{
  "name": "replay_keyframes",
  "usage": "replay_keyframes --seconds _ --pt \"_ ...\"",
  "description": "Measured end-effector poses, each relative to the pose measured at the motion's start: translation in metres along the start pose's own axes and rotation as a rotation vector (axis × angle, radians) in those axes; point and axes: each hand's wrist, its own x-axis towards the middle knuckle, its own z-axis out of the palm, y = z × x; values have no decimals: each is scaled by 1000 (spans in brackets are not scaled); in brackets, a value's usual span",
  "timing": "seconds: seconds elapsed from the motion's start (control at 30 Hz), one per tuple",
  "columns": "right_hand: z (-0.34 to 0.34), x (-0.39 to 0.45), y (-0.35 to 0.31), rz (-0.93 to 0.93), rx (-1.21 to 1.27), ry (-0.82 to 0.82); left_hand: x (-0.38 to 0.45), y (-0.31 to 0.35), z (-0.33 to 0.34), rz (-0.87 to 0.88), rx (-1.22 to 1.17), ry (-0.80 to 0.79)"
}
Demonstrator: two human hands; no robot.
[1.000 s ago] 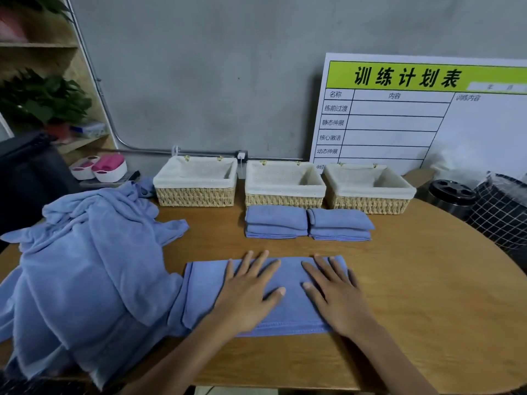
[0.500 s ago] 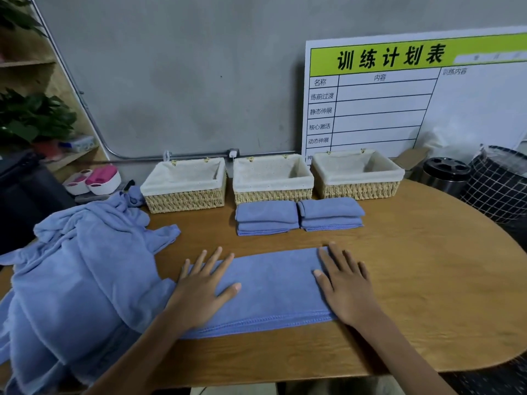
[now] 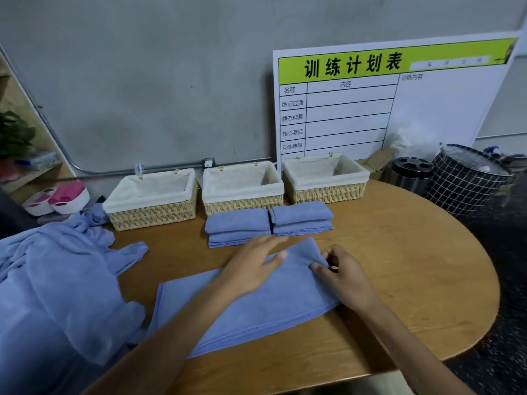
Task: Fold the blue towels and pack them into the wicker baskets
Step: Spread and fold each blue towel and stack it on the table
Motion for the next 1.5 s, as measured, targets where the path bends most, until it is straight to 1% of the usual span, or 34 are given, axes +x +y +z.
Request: replay_keyframes --seconds 0.07,0.13,0.17,0.23,0.3,0.37,0.43,0.5,0.57,0.7,0.8,0.97,1.13,1.2,1.27,1.33,1.4,1.43,1.47,1.5 --pt "-15 6 4 -43 49 -9 51 26 11 98 -112 -102" --pt "-33 13 15 -46 60 -9 97 41 22 144 -192 -250" --pt "-44 17 21 -34 61 5 117 45 29 168 -191 -310" --pt "-67 21 34 -7 58 52 149 53 41 226 -164 -356" --pt "-89 22 47 28 57 100 172 62 51 252 -224 -340" --pt "-106 18 59 62 68 152 190 74 58 248 -285 -285" --pt "-117 13 69 87 85 226 201 81 63 243 -298 -241" --pt "-120 8 73 83 99 260 205 82 66 229 -311 -229" --pt "-118 5 70 47 108 279 201 81 66 211 -339 -234" --pt "-107 0 48 -52 164 383 178 77 51 123 -558 -209" --pt "-94 -6 22 -171 170 387 152 69 24 63 -667 -200" --pt "-58 -20 -28 -362 84 293 100 50 -26 -123 -957 -187" --pt "3 -34 -57 -553 -64 154 47 8 -62 -143 -951 -126" --pt "27 -38 -60 -616 -115 74 28 -7 -67 -180 -908 -92" --pt "49 -43 -56 -623 -142 -5 11 -21 -64 -231 -838 -63" --pt "65 -50 -50 -584 -177 -108 -4 -33 -54 -281 -737 -73" --pt "75 -58 -47 -513 -161 -234 -18 -42 -40 -309 -611 -91" --pt "75 -62 -49 -495 -132 -266 -22 -44 -35 -303 -542 -73" --pt "71 -65 -51 -496 -100 -253 -24 -44 -31 -280 -477 -34" --pt "65 -66 -54 -502 -64 -202 -24 -41 -28 -244 -398 20"
